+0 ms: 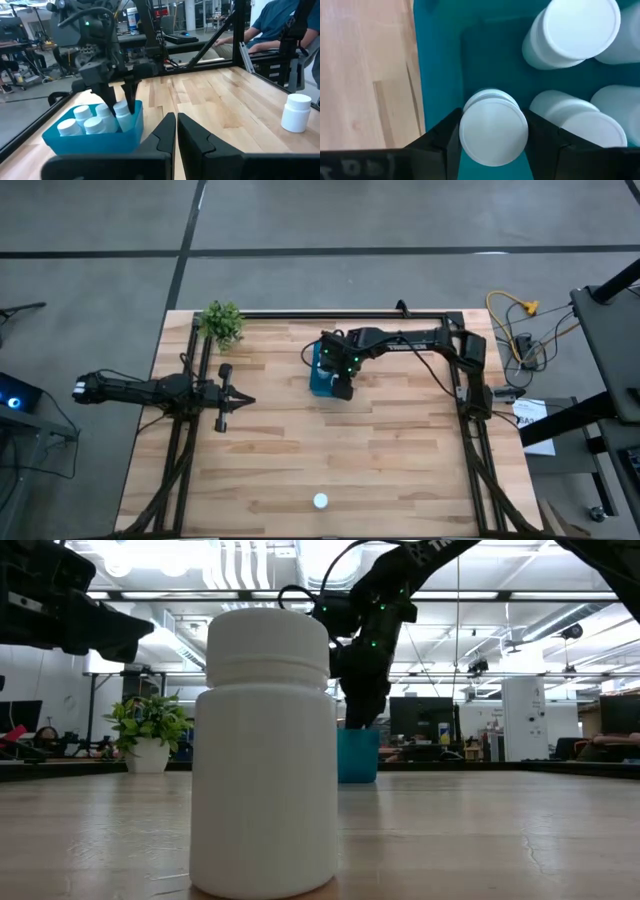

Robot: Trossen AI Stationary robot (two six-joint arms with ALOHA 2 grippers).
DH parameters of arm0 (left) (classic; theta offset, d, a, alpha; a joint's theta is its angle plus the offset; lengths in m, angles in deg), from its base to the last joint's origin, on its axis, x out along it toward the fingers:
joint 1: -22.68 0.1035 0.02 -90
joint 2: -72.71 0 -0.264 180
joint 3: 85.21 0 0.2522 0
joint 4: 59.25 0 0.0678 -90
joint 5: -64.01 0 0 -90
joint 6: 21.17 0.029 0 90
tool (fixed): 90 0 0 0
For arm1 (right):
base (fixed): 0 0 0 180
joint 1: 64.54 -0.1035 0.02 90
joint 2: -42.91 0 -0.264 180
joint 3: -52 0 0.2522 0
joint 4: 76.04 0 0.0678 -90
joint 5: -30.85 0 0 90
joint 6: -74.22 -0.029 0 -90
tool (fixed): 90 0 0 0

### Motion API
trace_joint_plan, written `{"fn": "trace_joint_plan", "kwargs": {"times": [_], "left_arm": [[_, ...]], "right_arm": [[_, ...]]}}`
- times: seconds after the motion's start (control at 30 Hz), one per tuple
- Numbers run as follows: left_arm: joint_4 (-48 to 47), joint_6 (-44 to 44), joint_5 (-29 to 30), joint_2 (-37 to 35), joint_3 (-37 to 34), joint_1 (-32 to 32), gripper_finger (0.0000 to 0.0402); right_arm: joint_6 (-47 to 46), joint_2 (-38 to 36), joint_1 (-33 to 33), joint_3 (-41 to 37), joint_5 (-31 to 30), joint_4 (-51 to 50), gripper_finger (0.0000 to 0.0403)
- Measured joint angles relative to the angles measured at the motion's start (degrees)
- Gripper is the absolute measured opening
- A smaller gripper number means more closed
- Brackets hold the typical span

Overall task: Pick and place pill bottles into a basket
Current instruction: Put the top white pill bottle into the blue bin, then put the white pill bottle into the blue bin

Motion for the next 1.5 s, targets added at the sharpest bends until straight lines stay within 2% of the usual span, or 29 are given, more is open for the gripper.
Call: {"fn": "trace_joint_plan", "kwargs": {"times": [0.27,0.47,0.63,0.73,1.2,1.5], "left_arm": [[0.0,0.3,0.0,0.0,0.0,0.0,0.0001],[0.0,0.3,0.0,0.0,0.0,0.0,0.0001],[0.0,0.3,0.0,0.0,0.0,0.0,0.0001],[0.0,0.2,0.0,0.0,0.0,0.0,0.0001],[0.0,0.1,0.0,0.0,0.0,0.0,0.0001],[0.0,0.1,0.0,0.0,0.0,0.0,0.0001]], "right_arm": [[-0.1,-0.2,-0.1,0.2,-0.1,-0.3,0.0154],[-0.2,0.0,-0.4,0.2,-3.2,-0.2,0.0156],[-1.6,0.0,-0.3,0.2,-3.0,-0.2,0.0197],[-1.7,0.0,-0.4,0.2,-3.0,-0.2,0.0209],[-1.8,0.0,-0.8,0.4,-2.4,-0.3,0.0204],[-1.4,0.0,-0.8,4.3,-2.3,-2.0,0.0205]]}}
